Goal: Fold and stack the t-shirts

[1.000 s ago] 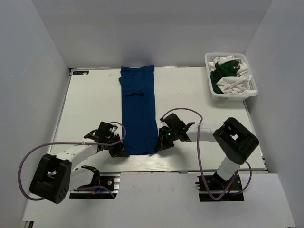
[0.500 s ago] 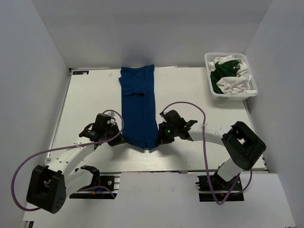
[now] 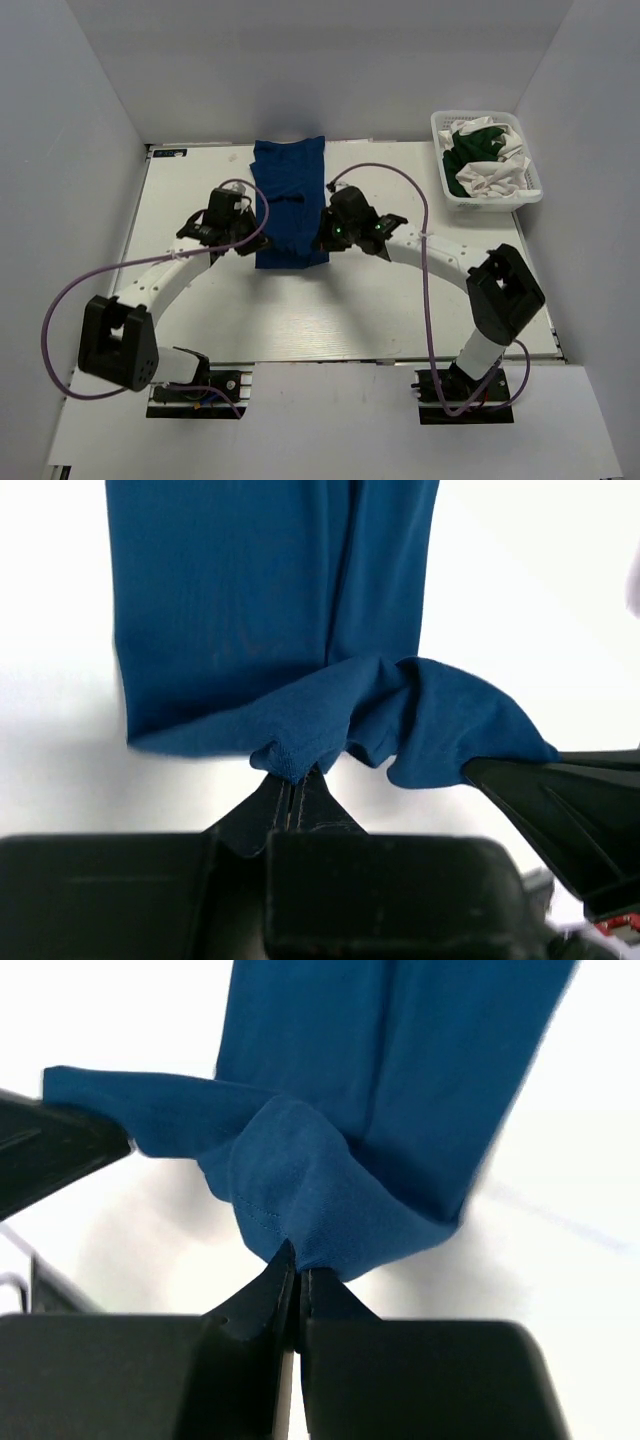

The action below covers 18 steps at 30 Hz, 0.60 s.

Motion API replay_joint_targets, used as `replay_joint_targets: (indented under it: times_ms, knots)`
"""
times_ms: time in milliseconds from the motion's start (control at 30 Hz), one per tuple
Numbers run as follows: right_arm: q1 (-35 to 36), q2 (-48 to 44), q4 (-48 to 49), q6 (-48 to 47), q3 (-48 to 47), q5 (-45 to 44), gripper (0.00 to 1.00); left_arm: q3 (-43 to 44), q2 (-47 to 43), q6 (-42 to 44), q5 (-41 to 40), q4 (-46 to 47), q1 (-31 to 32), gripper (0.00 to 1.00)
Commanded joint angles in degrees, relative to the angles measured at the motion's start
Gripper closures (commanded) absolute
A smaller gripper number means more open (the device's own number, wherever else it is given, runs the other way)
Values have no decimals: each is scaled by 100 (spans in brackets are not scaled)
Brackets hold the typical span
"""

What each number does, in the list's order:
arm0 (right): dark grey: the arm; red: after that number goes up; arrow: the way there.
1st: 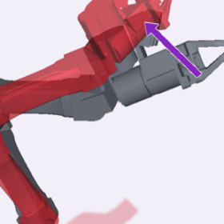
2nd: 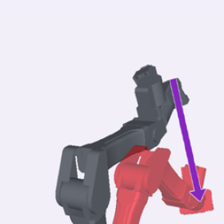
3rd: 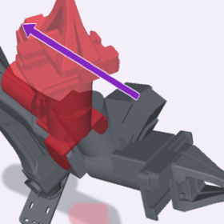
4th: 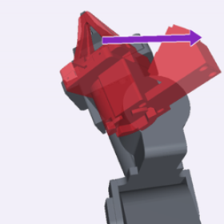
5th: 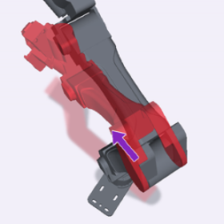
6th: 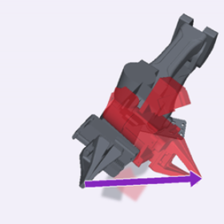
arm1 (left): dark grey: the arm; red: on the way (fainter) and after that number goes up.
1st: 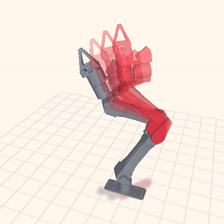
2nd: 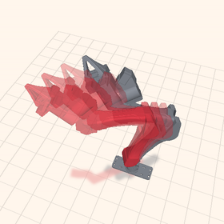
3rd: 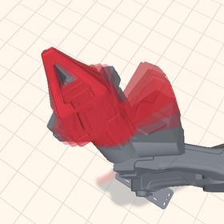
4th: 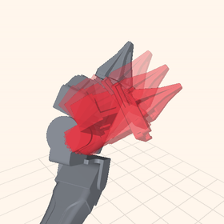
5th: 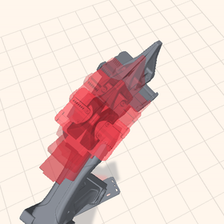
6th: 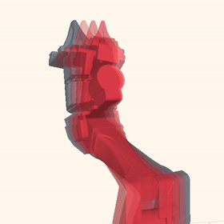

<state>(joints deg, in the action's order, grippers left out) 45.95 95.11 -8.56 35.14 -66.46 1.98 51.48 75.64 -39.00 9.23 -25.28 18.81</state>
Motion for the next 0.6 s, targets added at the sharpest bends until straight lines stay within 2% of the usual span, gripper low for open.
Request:
replay_joint_targets:
  times_ms: [0,333,567]
  knots:
    - [-165,462,-330,-94,-839,-575,100,634,362,95,-430,32,-53,100]
    - [-649,1711,-147,-332,-2300,-506,100,1934,1603,147,-1142,40,-105,100]
    - [-1000,2485,143,-393,-3004,-24,100,2278,2455,147,-1012,620,-272,100]
